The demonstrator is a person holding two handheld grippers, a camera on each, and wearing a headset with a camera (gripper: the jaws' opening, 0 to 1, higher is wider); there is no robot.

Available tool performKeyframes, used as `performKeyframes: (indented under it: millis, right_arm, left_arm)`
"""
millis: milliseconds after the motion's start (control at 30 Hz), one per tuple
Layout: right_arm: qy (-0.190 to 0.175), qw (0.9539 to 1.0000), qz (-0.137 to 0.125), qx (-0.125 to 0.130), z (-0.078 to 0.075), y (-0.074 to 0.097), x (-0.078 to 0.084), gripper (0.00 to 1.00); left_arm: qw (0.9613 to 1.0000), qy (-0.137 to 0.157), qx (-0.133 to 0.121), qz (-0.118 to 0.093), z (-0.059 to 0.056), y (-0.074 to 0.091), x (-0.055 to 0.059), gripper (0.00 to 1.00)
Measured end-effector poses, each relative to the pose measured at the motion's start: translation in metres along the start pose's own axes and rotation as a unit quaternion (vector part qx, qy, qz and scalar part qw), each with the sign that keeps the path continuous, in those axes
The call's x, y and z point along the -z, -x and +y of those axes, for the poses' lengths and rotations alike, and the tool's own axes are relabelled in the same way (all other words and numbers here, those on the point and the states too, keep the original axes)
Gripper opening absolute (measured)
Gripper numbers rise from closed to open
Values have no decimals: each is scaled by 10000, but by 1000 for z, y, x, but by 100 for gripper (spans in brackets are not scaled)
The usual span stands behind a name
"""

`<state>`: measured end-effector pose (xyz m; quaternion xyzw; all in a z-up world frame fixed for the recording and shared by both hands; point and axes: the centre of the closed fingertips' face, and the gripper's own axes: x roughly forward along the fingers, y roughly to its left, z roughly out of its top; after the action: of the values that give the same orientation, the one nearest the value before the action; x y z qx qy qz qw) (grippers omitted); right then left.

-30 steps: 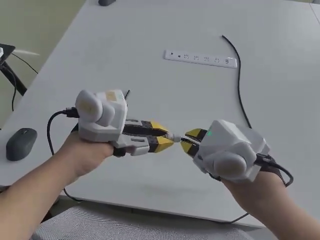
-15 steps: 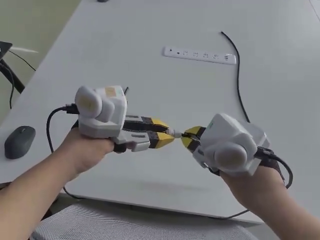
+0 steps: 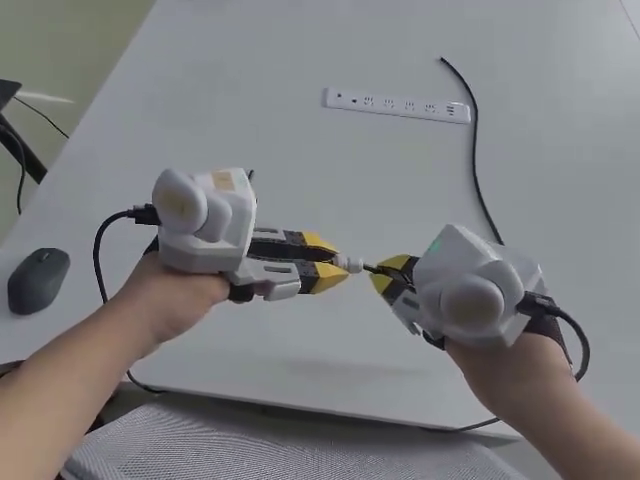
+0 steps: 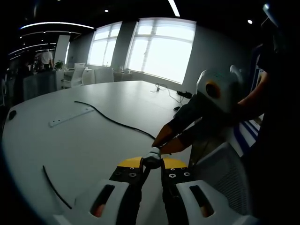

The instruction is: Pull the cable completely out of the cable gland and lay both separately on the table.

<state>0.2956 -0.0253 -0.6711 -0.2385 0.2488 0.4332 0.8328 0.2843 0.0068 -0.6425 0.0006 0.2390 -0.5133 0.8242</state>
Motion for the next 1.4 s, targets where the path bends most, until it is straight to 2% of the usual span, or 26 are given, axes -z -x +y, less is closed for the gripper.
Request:
performKeyframes:
  millis: [100, 200, 267, 400, 500, 533, 567, 667, 800, 867, 900, 933, 967, 1033, 1167, 1300, 1400]
  right_arm:
    - [-105, 9999, 40, 41, -5, 2, 8, 0]
    - [-599, 9982, 21, 23, -9, 3, 13, 0]
    - [-582, 9982, 37, 115, -14, 4, 17, 0]
    - [-770, 9968, 63, 195, -19, 4, 24, 0]
    - [-976, 9948, 157, 248, -21, 2, 35, 0]
    - [-1112, 9930, 232, 313, -24, 2, 41, 0]
    - [-1155, 9924, 193, 374, -26, 3, 43, 0]
    - [-1550, 9863, 255, 499, -32, 3, 55, 0]
    - [-1768, 9819, 363, 581, -36, 3, 70, 0]
    - [-1987, 9771, 437, 624, -37, 3, 79, 0]
    - [-2174, 9728, 458, 657, -38, 3, 84, 0]
    - [-2194, 9723, 468, 658, -39, 3, 85, 0]
    - [-2305, 9695, 484, 686, -40, 3, 90, 0]
    - [-2643, 9605, 510, 711, -40, 3, 98, 0]
    - [-2857, 9535, 559, 778, -39, 2, 106, 0]
    - [-2961, 9501, 591, 786, -34, -1, 112, 0]
    - [-2865, 9530, 586, 794, -32, -1, 112, 0]
  left_arm:
    - [10000, 10, 6, -16, -1, 1, -1, 14]
    - [10000, 24, 7, -42, -2, 3, -2, 14]
    - [10000, 44, -3, -79, -2, 4, -3, 14]
    - [9999, 63, -16, -121, -3, 5, -4, 15]
    - [9999, 59, -35, -117, -2, 4, -4, 15]
    - [9999, 55, -43, -107, -2, 4, -3, 15]
    - [9999, 47, -54, -105, -2, 4, -3, 15]
    - [9999, 45, -57, -102, -3, 4, -2, 15]
    - [9999, 35, -78, -95, -1, 5, -2, 15]
    - [9999, 35, -91, -104, -1, 5, -3, 15]
    - [9999, 35, -94, -111, 0, 5, -3, 15]
    - [9999, 28, -97, -116, 0, 5, -3, 15]
    - [9999, 25, -100, -114, 0, 5, -3, 15]
    - [9999, 21, -102, -106, 0, 5, -4, 15]
    - [9998, 11, -132, -117, 0, 5, -4, 15]
    - [9998, -13, -165, -84, 1, 3, -2, 15]
    - [9998, -3, -183, -91, 2, 3, -2, 15]
